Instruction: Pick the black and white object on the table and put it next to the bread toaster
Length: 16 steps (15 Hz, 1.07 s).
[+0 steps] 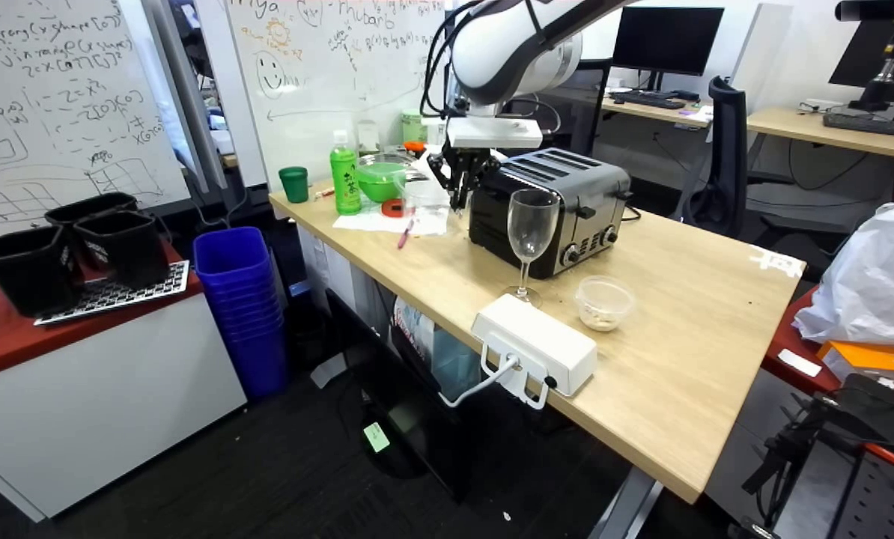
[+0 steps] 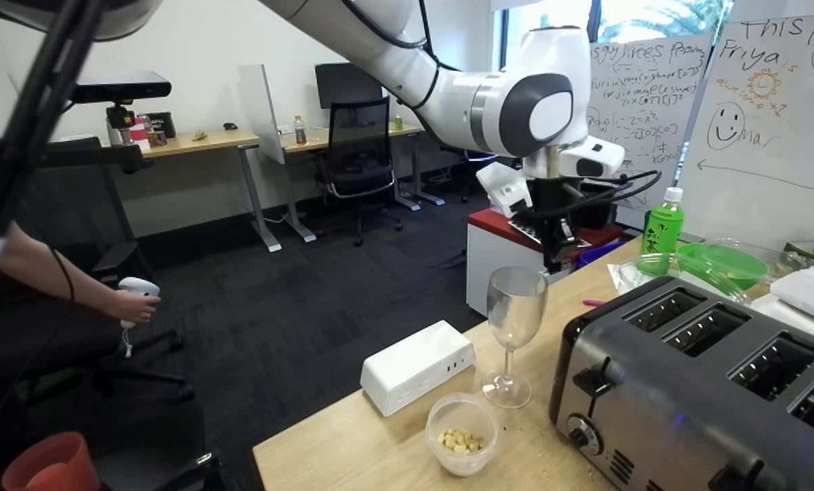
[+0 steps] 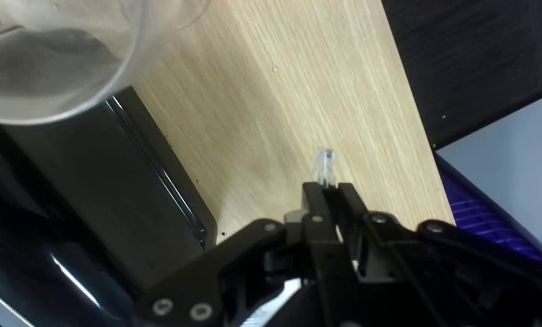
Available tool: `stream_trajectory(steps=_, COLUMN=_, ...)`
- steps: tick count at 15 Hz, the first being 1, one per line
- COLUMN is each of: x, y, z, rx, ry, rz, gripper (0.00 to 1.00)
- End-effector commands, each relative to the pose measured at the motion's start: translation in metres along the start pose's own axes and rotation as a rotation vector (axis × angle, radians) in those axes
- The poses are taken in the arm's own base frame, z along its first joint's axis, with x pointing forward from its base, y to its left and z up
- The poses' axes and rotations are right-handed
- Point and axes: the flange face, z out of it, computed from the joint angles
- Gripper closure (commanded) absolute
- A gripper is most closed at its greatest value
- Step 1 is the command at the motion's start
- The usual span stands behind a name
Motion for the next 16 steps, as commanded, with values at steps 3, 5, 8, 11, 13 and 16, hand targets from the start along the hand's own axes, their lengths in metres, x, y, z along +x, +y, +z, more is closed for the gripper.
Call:
stream_trajectory(steps=3, x=0.017, y=-0.006, z=0.013, rx=-0.125, ry=0.013, rz=-0.138, gripper=0.97)
stream_trajectory(steps=5, x=0.020, y=-0.013, z=0.014, rx=-0.150, ry=0.042, rz=-0.202, gripper=0.97)
stream_trajectory(steps=8, x=0.017, y=-0.031, z=0.022, rx=-0.170, ry=0.061, rz=-0.279, gripper=0.97)
stream_trajectory(steps=11, x=0.012, y=-0.041, z=0.038, rx=-0.215, ry=0.086, rz=-0.361, gripper=0.97)
stream_trajectory(steps=13, x=0.012, y=-0.042, z=0.048, rx=-0.242, ry=0.099, rz=-0.392, gripper=0.97)
stream_trajectory(steps=16, x=0.010, y=-0.046, z=0.062, rx=-0.267, ry=0.104, rz=-0.441, gripper=0.97)
